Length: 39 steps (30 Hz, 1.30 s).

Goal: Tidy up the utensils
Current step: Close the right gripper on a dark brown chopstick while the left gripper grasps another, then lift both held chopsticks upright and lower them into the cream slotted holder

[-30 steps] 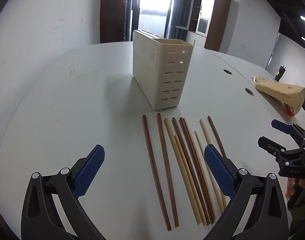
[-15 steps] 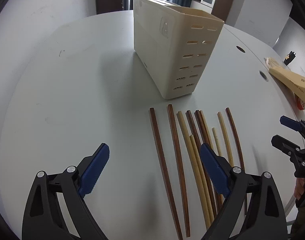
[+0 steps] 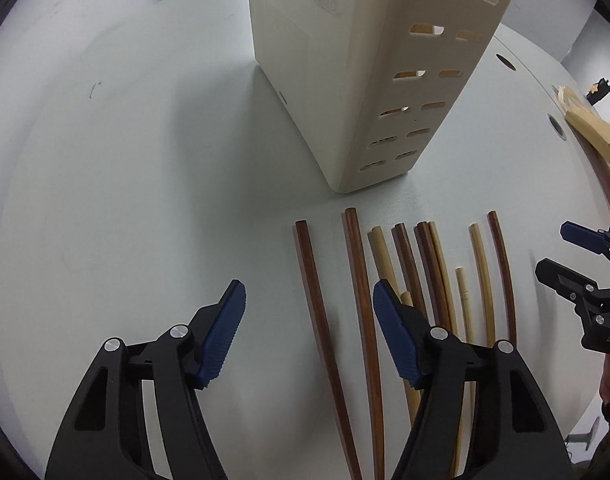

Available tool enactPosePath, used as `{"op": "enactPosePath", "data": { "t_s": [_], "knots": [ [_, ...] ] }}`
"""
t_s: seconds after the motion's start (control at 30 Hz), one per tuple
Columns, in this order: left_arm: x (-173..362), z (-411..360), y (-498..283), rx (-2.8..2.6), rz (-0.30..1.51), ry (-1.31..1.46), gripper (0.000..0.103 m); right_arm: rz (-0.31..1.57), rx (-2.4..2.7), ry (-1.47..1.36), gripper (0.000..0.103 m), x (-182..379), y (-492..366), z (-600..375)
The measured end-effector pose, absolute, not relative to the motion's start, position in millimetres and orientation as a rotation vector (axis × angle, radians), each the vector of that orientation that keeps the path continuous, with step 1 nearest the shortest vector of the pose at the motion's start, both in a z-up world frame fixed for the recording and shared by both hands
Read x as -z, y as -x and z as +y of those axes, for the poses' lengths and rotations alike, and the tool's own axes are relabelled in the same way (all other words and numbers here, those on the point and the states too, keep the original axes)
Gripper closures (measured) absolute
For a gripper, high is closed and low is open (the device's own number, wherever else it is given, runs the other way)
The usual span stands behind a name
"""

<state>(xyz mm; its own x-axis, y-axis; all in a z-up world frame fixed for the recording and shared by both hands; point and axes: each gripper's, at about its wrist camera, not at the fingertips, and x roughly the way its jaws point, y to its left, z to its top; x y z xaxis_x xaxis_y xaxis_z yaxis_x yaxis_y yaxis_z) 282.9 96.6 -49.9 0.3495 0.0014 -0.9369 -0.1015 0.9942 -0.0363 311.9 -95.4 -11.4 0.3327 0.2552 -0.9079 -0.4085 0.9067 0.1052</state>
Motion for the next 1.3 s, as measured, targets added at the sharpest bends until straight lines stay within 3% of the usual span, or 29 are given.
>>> {"op": "enactPosePath", "data": {
  "t_s": [0.33, 0.43, 0.5, 0.67, 0.87, 1.07, 1.3],
  "knots": [
    [62.7, 93.4, -293.3, -0.079, 1.269, 0.078, 0.047, 1.213, -0.417, 0.178, 0.037, 26.7, -326.0, -81.8],
    [66.2, 91.7, -296.2, -0.081, 1.282, 0.073, 0.055, 1.218, -0.411, 0.194, 0.042, 30.3, -326.3, -78.1],
    [67.7, 92.0, -297.3, -0.084, 1.288, 0.078, 0.059, 1.232, -0.410, 0.197, 0.052, 33.3, -326.2, -74.9],
    [69.9, 88.3, -298.2, -0.091, 1.297, 0.057, 0.066, 1.233, -0.396, 0.217, 0.060, 36.6, -322.0, -73.3],
    [68.1, 83.7, -298.8, -0.090, 1.289, 0.024, 0.093, 1.234, -0.408, 0.230, 0.088, 35.3, -313.2, -70.4],
    [59.5, 83.4, -294.1, -0.117, 1.244, -0.023, 0.096, 1.228, -0.428, 0.161, 0.096, 31.5, -315.4, -80.9],
    [20.8, 80.4, -266.8, -0.139, 1.088, -0.024, 0.096, 1.076, -0.527, 0.072, 0.096, -12.6, -311.2, -92.6]
  ]
}}
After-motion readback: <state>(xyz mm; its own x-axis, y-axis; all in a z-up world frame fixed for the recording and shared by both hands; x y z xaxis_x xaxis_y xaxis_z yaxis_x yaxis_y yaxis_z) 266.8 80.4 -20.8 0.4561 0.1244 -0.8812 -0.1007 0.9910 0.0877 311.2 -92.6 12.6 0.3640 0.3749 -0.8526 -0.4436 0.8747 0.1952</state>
